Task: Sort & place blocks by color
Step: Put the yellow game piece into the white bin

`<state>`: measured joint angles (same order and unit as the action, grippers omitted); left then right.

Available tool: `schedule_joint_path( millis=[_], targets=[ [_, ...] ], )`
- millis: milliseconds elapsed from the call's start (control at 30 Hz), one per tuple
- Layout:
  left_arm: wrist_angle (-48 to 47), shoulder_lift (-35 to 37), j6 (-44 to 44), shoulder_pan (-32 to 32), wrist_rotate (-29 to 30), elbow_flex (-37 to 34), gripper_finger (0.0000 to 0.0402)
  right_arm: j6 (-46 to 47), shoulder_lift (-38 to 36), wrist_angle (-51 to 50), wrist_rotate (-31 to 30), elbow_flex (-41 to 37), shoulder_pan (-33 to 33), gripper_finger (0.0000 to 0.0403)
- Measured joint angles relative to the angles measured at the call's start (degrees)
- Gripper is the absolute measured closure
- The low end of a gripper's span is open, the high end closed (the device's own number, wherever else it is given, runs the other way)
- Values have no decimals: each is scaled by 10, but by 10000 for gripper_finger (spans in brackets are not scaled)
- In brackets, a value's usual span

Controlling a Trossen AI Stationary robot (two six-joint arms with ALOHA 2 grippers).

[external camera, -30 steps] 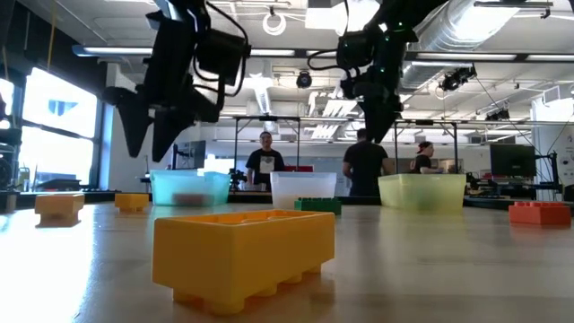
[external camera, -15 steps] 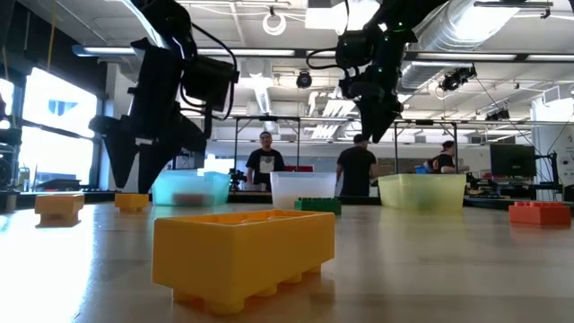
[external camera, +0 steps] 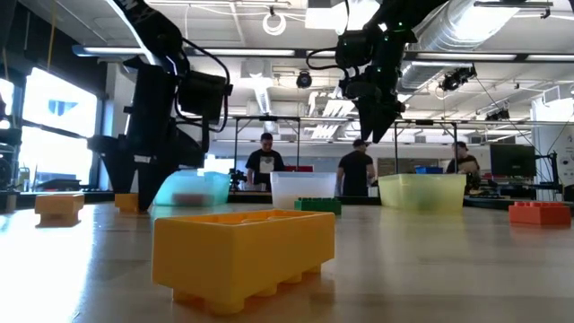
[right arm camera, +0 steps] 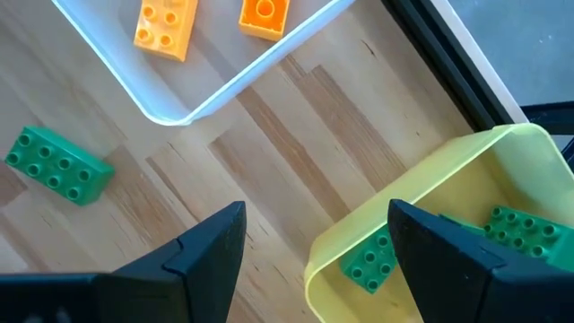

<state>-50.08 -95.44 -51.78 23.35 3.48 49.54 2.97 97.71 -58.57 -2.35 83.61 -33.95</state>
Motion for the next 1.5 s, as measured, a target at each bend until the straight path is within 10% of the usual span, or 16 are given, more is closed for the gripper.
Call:
schedule_joint_path(
  millis=[300, 733, 1500],
  targets=[
    [3, 2, 47, -11, 0, 0, 296, 37, 0, 1, 0, 0, 0, 142],
    [36, -2, 185, -25, -18, 92, 296, 106, 0, 53, -6, 0, 0, 142],
    [381, -11, 303, 96, -62, 186, 296, 165, 0, 149, -6, 0, 0, 142]
  ],
)
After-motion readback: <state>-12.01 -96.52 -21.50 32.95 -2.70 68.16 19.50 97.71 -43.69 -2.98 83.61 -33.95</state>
